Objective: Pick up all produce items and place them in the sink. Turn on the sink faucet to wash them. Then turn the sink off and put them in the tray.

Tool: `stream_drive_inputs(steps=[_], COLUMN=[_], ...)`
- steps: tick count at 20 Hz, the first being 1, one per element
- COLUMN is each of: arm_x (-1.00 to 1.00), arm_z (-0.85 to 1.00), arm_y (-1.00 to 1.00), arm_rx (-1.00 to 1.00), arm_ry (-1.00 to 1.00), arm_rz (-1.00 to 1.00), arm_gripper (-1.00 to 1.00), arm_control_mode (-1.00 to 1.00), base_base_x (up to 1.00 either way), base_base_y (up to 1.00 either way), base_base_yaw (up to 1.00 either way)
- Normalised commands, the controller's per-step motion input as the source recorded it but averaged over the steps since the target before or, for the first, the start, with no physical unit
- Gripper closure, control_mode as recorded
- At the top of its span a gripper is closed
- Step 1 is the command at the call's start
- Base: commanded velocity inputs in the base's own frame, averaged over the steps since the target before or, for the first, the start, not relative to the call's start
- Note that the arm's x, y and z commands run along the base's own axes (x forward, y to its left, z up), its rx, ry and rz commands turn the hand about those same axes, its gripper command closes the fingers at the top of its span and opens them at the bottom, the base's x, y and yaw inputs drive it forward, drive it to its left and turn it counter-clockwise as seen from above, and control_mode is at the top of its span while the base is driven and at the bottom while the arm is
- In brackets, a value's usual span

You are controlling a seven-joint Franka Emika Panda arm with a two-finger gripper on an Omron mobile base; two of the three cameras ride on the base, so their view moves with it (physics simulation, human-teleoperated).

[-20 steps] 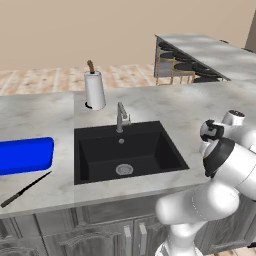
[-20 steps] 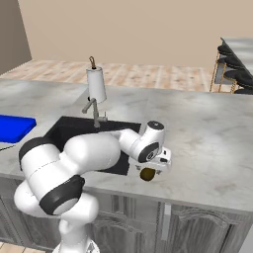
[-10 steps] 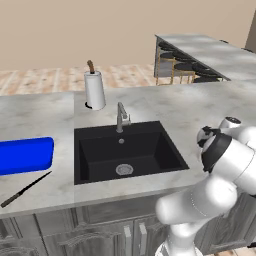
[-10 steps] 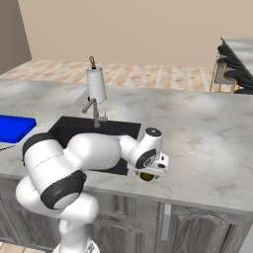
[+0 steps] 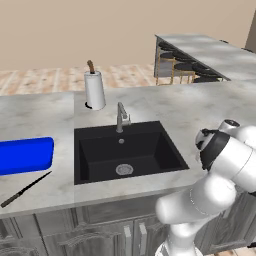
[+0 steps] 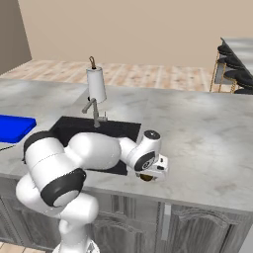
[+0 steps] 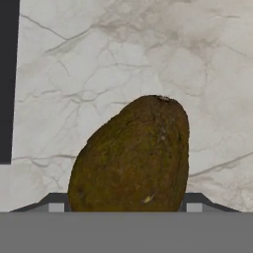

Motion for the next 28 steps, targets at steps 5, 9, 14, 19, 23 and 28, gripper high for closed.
stream_drive_inputs(steps=[5, 9, 14, 19, 23, 28], arm_x=[-0.05, 0.00, 0.20, 0.55, 0.68, 0.29], arm_z=[0.40, 0.46, 0.39, 0.19, 0.01, -0.05], arm_y=[0.60, 0.62, 0.63, 0.61, 0.48, 0.14], arm_rx=[-0.03, 0.00, 0.00, 0.00, 0.02, 0.00], arm_ry=[-0.11, -0.04, 0.00, 0.00, 0.00, 0.02], arm_rz=[0.06, 0.08, 0.09, 0.13, 0.15, 0.15], arm_gripper=[1.00, 1.00, 1.00, 1.00, 1.00, 1.00], arm_control_mode=[-1.00, -1.00, -1.00, -1.00, -1.00, -1.00], base_base_x=[0.00, 0.00, 0.00, 0.00, 0.00, 0.00], base_base_y=[0.00, 0.00, 0.00, 0.00, 0.00, 0.00], base_base_yaw=[0.00, 0.00, 0.00, 0.00, 0.00, 0.00])
